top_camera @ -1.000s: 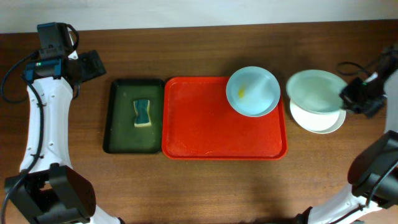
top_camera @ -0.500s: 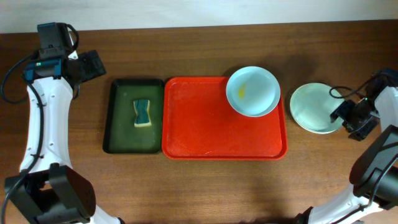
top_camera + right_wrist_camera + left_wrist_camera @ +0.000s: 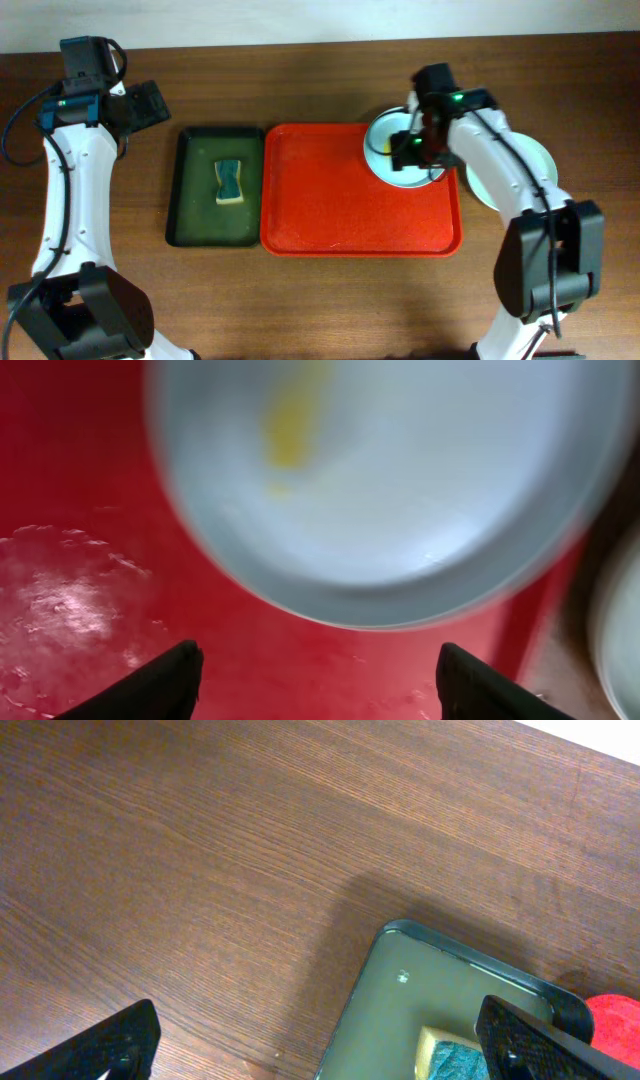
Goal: Clean dirty plates on tray and stack at the side
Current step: 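Lower the plate onto the white plate and open the right gripper, then grasp the remaining light blue plate rim and drag it to tray center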
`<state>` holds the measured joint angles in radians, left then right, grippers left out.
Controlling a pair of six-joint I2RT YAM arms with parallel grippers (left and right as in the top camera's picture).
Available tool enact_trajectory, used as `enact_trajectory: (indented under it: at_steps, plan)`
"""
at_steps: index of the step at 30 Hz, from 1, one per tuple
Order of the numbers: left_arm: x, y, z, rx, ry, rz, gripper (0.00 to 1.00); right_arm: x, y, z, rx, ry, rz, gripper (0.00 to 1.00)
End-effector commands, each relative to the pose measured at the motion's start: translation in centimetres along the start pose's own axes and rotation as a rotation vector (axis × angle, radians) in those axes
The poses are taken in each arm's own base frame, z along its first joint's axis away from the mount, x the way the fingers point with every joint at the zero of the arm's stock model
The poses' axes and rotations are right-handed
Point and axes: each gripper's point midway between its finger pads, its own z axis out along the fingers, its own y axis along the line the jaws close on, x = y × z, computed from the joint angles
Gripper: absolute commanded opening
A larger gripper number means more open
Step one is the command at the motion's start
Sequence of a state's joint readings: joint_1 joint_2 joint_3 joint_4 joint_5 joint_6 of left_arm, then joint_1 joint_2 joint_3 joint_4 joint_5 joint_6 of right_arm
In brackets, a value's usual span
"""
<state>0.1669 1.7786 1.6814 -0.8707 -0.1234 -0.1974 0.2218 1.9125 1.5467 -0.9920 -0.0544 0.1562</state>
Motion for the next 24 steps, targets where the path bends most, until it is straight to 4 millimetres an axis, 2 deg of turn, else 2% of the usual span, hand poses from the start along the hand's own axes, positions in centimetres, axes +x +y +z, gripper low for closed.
enact_trajectory:
  at_steps: [1,2,7,9,10,11,12,13,14,18,24]
  plan:
    - [-0.7,0.0,-0.7,0.001,-0.025,0.010,1.00,-0.8,3.3,-0.5,0.035,-0.063,-0.101,0.89]
    - [-0.7,0.0,-0.7,0.001,-0.025,0.010,0.99,-0.9,3.5,-0.6,0.078,-0.079,-0.125,0.99]
    - [-0.7,0.0,-0.7,0.001,-0.025,0.010,1.00,-0.7,6.2,-0.5,0.049,-0.100,-0.180,0.98]
    - [-0.7,0.0,-0.7,0.001,-0.025,0.010,1.00,-1.1,6.4,-0.6,0.046,-0.114,-0.180,0.99]
    - [-0.7,0.0,-0.7,0.001,-0.025,0.010,0.99,-1.1,6.3,-0.6,0.045,-0.116,-0.180,0.95]
    - [-0.7,0.0,-0.7,0.001,-0.025,0.010,0.99,-1.1,6.4,-0.4,0.044,-0.119,-0.172,0.82]
    - [-0.7,0.0,-0.7,0.001,-0.025,0.010,0.99,-1.2,6.4,-0.3,0.041,-0.123,-0.158,0.60]
    - [-0.7,0.0,-0.7,0.001,-0.025,0.010,1.00,-1.2,6.4,-0.1,0.037,-0.125,-0.140,0.46]
    - [-0.7,0.0,-0.7,0.001,-0.025,0.010,0.99,-1.2,6.6,0.2,0.029,-0.125,-0.139,0.36]
    - [-0.7,0.0,-0.7,0.001,-0.025,0.010,0.99,-0.9,6.3,1.8,0.043,-0.105,-0.140,0.33]
    - [-0.7,0.0,-0.7,0.001,-0.025,0.010,0.99,0.1,5.8,6.4,0.063,-0.059,-0.141,0.29]
